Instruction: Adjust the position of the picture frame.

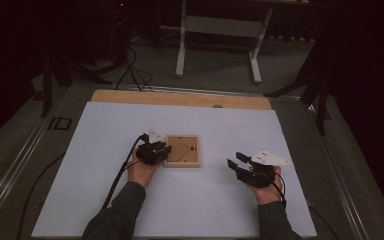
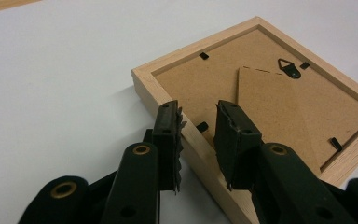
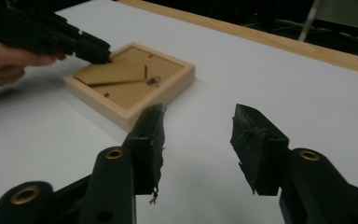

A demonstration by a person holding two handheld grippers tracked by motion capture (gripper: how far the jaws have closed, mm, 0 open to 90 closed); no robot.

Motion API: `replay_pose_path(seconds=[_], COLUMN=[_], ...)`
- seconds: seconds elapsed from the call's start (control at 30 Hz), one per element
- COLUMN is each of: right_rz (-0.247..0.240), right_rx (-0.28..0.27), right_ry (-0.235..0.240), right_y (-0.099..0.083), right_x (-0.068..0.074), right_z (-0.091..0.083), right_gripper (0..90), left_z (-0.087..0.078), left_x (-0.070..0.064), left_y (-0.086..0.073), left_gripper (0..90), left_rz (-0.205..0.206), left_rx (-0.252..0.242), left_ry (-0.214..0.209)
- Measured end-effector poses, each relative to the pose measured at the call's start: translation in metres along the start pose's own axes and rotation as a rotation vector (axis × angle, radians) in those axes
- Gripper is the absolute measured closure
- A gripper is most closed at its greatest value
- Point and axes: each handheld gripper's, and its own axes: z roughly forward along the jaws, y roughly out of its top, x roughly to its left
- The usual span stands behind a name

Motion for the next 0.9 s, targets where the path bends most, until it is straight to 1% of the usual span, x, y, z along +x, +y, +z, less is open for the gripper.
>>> replay_pose_path(seconds=[0.1, 0.13, 0.17, 0.2, 0.23, 0.3, 0.33, 0.37, 0.4, 0.43, 0.53, 0.57, 0.6, 0.63, 0.7, 0.8, 0.9], right_rz=[0.000, -0.013, -0.013, -0.021, -0.021, -0.032, -0.037, -0.037, -0.047, -0.056, -0.050, -0.050, -0.050, -0.050, -0.045, -0.041, -0.037], right_rx=[-0.005, -0.004, -0.004, -0.002, -0.002, -0.001, 0.002, 0.002, -0.002, -0.004, 0.002, 0.002, 0.002, 0.002, 0.008, 0.020, 0.027], right_ry=[0.009, 0.021, 0.021, 0.033, 0.033, 0.049, 0.054, 0.054, 0.061, 0.060, 0.058, 0.058, 0.056, 0.056, 0.064, 0.066, 0.073], right_y=[0.004, 0.008, 0.008, 0.011, 0.011, 0.014, 0.015, 0.015, 0.016, 0.017, 0.020, 0.020, 0.022, 0.022, 0.023, 0.023, 0.022], right_x=[0.003, 0.006, 0.006, 0.010, 0.010, 0.013, 0.015, 0.015, 0.017, 0.018, 0.021, 0.021, 0.022, 0.022, 0.024, 0.025, 0.027], right_z=[0.004, 0.009, 0.009, 0.015, 0.015, 0.025, 0.028, 0.028, 0.033, 0.037, 0.046, 0.046, 0.051, 0.051, 0.058, 0.064, 0.068], right_gripper=[55.4, 56.4, 56.4, 57.5, 57.5, 60.5, 63.4, 63.4, 67.9, 69.4, 74.2, 74.2, 77.0, 77.0, 81.6, 84.8, 86.4], left_z=[0.000, 0.000, 0.001, 0.001, 0.001, 0.002, 0.002, 0.002, 0.003, 0.003, 0.003, 0.003, 0.003, 0.003, 0.002, 0.002, 0.001], left_x=[0.000, 0.001, 0.001, 0.001, 0.001, 0.001, 0.000, 0.000, 0.000, 0.000, -0.001, -0.001, -0.001, -0.001, -0.001, -0.002, -0.002], left_y=[0.000, 0.001, 0.001, 0.001, 0.001, 0.002, 0.002, 0.002, 0.002, 0.002, 0.002, 0.002, 0.001, 0.001, 0.001, 0.000, -0.001], left_gripper=[70.2, 70.2, 70.2, 70.2, 70.3, 70.3, 70.4, 70.4, 70.4, 70.4, 70.4, 70.4, 70.4, 70.4, 70.5, 70.5, 70.1], left_rz=[0.002, 0.005, 0.006, 0.006, 0.006, 0.005, 0.004, 0.004, 0.001, 0.001, -0.005, -0.005, -0.008, -0.008, -0.013, -0.026, -0.027], left_rx=[0.001, 0.002, 0.003, 0.001, 0.001, 0.000, 0.001, 0.001, -0.001, -0.001, -0.001, -0.001, -0.002, -0.002, -0.004, -0.007, -0.009], left_ry=[-0.005, -0.007, -0.008, -0.014, -0.014, -0.016, -0.014, -0.014, -0.015, -0.015, -0.017, -0.017, -0.019, -0.019, -0.020, -0.019, -0.019])
